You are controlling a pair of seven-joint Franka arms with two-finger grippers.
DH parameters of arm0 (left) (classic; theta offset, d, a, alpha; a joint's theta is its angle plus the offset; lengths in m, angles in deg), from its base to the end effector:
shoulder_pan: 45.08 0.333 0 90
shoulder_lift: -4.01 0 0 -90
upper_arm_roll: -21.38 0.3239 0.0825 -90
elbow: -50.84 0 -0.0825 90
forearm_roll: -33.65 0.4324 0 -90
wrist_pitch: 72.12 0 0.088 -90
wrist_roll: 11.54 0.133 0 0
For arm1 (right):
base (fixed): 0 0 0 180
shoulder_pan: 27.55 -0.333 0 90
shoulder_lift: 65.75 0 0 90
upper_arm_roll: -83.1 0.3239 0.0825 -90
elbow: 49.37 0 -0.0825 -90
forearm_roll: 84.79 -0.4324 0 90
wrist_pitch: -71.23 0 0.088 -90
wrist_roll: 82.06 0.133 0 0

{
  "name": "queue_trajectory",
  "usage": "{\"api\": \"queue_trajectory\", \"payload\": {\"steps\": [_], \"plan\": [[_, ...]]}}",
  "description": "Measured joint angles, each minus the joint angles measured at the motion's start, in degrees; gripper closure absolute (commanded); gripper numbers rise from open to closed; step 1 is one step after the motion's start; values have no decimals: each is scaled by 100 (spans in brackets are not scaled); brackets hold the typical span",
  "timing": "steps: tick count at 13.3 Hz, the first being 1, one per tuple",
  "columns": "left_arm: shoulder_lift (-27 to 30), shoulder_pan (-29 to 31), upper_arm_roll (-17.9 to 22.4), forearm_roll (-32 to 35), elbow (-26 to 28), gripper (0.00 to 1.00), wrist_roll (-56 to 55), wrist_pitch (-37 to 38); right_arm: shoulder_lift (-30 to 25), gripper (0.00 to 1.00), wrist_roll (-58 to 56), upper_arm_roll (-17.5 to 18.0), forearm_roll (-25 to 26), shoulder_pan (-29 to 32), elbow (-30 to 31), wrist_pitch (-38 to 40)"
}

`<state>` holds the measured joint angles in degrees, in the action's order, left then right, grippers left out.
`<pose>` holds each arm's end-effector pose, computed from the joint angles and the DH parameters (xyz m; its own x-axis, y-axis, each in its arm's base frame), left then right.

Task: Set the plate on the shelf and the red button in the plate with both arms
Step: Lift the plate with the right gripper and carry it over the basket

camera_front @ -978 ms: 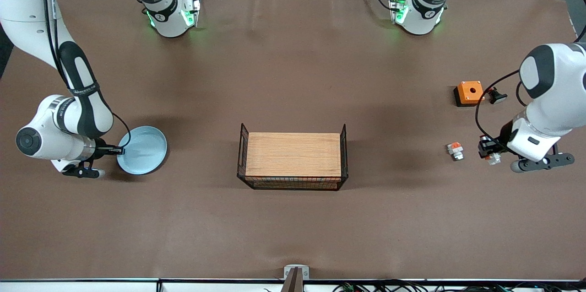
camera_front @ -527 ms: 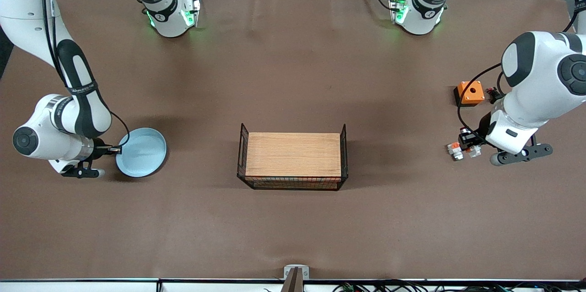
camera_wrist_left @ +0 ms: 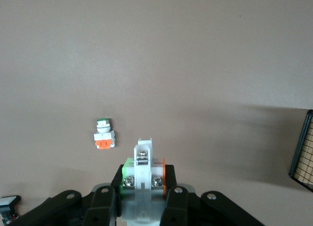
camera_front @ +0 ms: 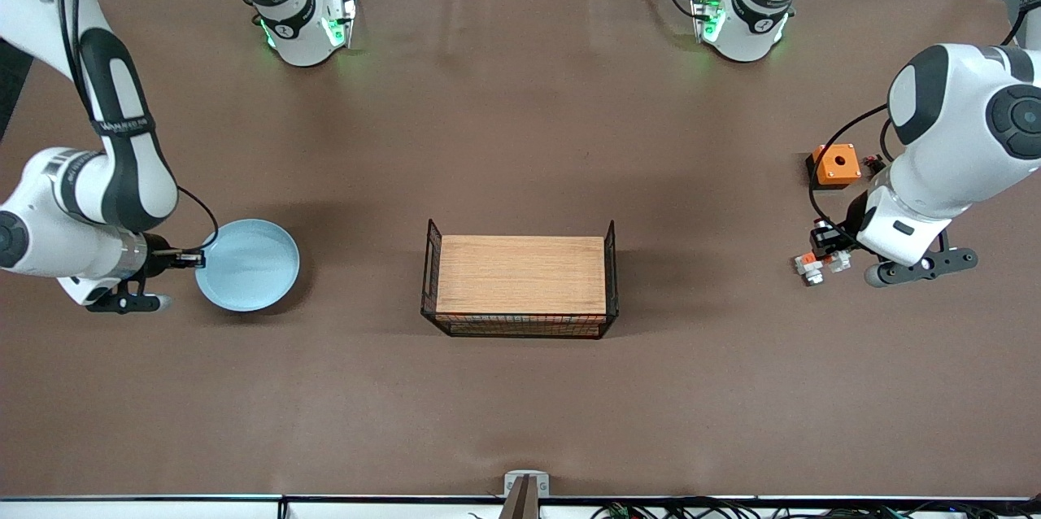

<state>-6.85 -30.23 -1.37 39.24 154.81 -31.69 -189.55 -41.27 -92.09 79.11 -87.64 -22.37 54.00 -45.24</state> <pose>0.6582 -0.0738 0.4091 0.9819 0.1789 0.0628 0.1789 -0.9838 0.0057 0.6539 -0.0999 0.2463 0.9815 -0.0037 -0.1913 -0.0125 -0.9989 -0.0445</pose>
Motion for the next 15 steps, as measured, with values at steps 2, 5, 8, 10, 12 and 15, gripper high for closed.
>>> {"api": "queue_trajectory", "payload": {"steps": [2, 5, 8, 10, 12, 15], "plan": [[54, 0, -2, -104, 1, 100, 0, 34, -364, 100, 461, 7, -3, -179, -76, 592], [74, 2, -5, -114, 3, 99, 0, 43, -1011, 100, 1427, 26, -1, -689, -194, 1539], [74, 4, -6, -115, 12, 99, 0, 49, -1662, 100, 2520, 48, 66, -1319, -250, 2278], [74, 6, -7, -115, 20, 99, 0, 51, -1908, 100, 3506, 57, 118, -1851, -442, 2839], [74, 6, -8, -115, 27, 99, 0, 54, -1981, 100, 4317, 69, 175, -2325, -767, 3334], [75, 6, -8, -115, 43, 99, 0, 54, -1981, 100, 5277, 70, 205, -2714, -1000, 3469]]}}
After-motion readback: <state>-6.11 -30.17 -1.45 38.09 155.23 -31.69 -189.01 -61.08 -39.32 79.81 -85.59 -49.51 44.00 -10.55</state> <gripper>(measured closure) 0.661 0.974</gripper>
